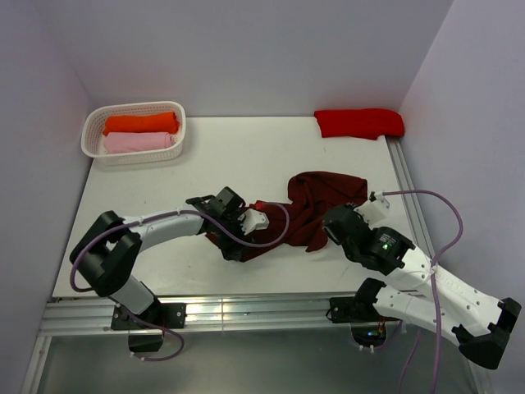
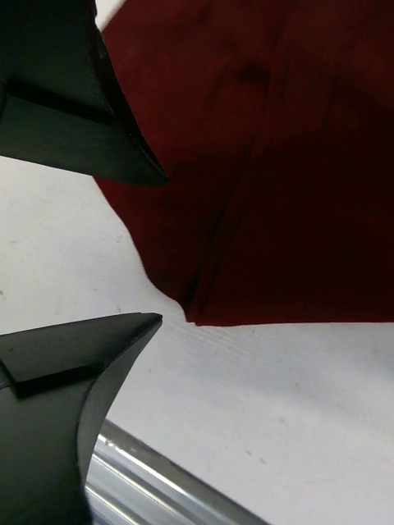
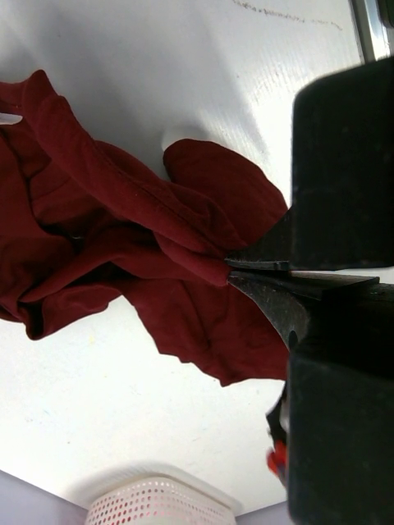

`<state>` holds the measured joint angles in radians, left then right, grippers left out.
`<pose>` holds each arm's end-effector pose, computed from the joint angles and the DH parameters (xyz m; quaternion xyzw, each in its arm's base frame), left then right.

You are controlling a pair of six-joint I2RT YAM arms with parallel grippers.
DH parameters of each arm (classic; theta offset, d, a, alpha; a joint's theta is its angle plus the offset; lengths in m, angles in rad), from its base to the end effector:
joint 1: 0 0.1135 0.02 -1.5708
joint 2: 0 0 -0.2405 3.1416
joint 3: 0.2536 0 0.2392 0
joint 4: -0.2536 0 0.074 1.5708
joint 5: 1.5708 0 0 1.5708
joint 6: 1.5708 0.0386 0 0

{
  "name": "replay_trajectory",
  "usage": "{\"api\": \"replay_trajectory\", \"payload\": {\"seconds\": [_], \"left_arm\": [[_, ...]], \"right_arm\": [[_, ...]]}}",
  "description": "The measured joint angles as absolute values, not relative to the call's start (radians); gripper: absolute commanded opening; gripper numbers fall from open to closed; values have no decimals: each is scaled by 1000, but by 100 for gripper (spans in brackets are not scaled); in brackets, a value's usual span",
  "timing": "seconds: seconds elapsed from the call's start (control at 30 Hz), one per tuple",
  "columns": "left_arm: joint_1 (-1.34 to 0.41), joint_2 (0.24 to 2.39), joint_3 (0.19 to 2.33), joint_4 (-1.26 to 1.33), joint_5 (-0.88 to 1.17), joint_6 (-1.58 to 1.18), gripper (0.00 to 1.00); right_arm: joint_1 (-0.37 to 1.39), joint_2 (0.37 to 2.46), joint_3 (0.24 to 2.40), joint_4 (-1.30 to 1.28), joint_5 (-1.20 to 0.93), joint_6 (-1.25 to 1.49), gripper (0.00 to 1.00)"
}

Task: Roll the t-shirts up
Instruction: Flatten the tshirt

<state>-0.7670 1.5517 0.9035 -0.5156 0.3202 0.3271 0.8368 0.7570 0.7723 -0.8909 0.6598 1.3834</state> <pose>0.1932 -0.2031 0.1604 0.5304 0.8090 -0.1959 0.1606 0.1132 0.0901 0.2620 0.3463 0.8267 0.1533 0.4161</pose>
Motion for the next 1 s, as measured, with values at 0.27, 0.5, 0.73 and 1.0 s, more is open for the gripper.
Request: {"api": "replay_trajectory", "payload": {"seconds": [0.27, 0.5, 0.73, 1.0], "left_arm": [[-775, 1614, 945, -512, 348, 315, 67], [-787, 1652, 992, -509, 375, 300, 66], [-809, 1629, 961, -477, 247, 302, 70], [-808, 1482, 911, -483, 165, 339, 75]], "right_arm": [[836, 756, 757, -874, 649, 1378, 0], [834, 754, 756, -873, 647, 1377, 0], [833, 741, 743, -868, 646, 1377, 0], [826, 741, 730, -867, 646, 1368, 0]]}}
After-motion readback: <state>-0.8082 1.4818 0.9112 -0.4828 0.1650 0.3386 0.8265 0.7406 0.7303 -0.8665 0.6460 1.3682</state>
